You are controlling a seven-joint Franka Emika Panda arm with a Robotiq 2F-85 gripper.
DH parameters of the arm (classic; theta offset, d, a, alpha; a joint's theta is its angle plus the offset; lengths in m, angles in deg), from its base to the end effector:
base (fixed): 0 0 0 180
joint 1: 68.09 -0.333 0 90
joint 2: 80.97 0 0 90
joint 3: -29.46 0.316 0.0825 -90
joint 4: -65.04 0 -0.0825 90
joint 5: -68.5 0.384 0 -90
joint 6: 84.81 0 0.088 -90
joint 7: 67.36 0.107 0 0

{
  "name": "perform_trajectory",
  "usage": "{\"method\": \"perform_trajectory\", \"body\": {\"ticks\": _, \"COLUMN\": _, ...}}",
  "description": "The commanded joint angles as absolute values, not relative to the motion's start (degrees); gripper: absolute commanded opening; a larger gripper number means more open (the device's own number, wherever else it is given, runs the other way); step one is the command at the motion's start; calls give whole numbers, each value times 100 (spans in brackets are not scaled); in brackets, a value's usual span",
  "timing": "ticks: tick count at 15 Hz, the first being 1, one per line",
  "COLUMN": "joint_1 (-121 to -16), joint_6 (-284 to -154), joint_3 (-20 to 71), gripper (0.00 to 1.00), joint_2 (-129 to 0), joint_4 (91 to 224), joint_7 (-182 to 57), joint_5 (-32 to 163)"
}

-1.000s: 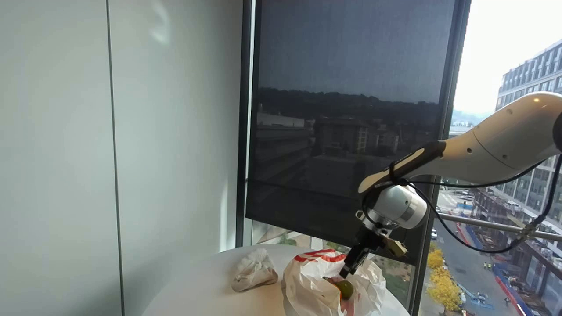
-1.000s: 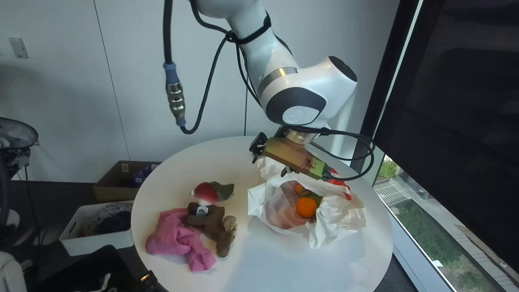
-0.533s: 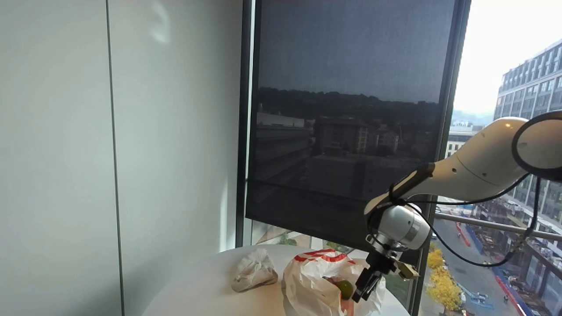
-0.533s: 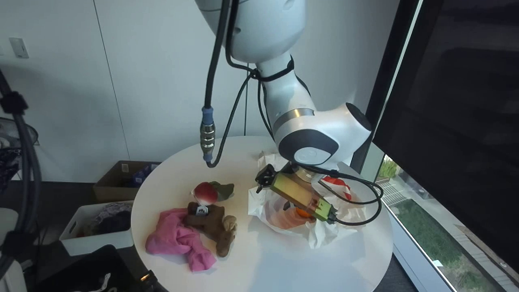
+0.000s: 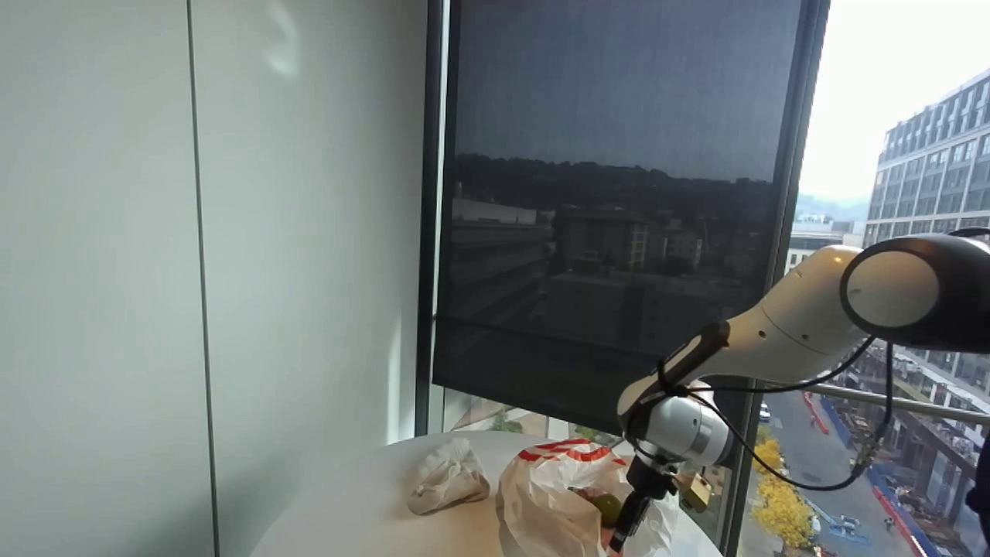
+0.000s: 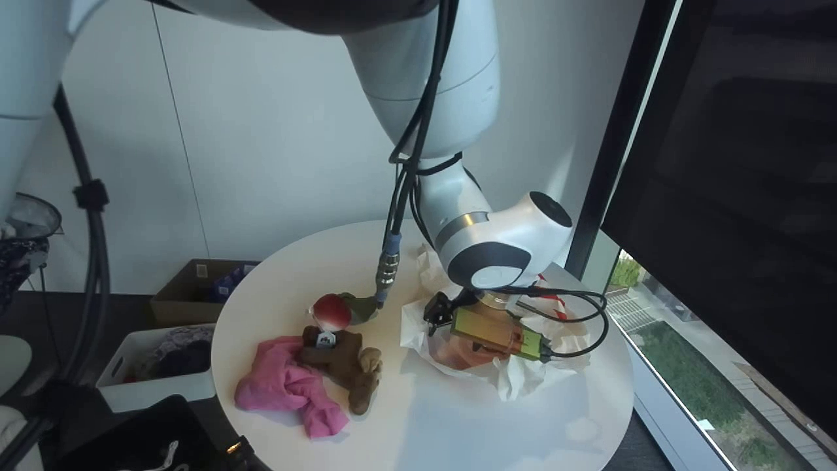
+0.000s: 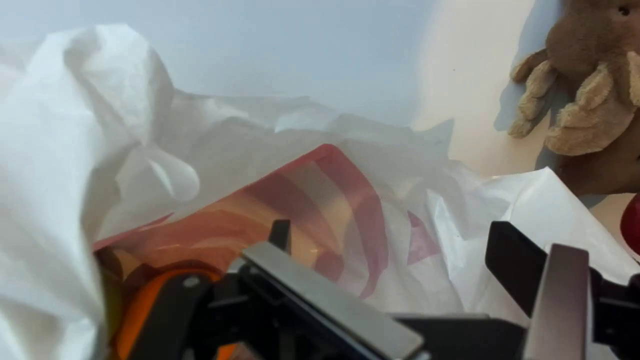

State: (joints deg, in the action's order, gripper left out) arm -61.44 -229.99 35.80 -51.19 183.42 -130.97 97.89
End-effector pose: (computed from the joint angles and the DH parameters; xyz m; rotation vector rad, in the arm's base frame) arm 0.5827 -0.0083 0.1729 -2.6703 -0.9128 -0.1829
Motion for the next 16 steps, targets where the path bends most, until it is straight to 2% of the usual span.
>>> {"method": "perform_trajectory", "body": {"ticks": 1, "joint_1": -6174, "joint_6": -23661, "joint_3": 3743, "gripper": 100, "joint_2": -4590, "joint_4": 17842, "joint_7": -13053, "joint_5": 9138}}
{"method": "perform_trajectory", "body": {"ticks": 7, "joint_1": -6228, "joint_6": -25476, "joint_3": 3835, "gripper": 100, "joint_2": -3863, "joint_4": 17264, "joint_7": -12629, "joint_5": 7927}}
{"method": "perform_trajectory", "body": {"ticks": 16, "joint_1": -6275, "joint_6": -25850, "joint_3": 3468, "gripper": 100, "joint_2": -2961, "joint_4": 16430, "joint_7": -11446, "joint_5": 6229}}
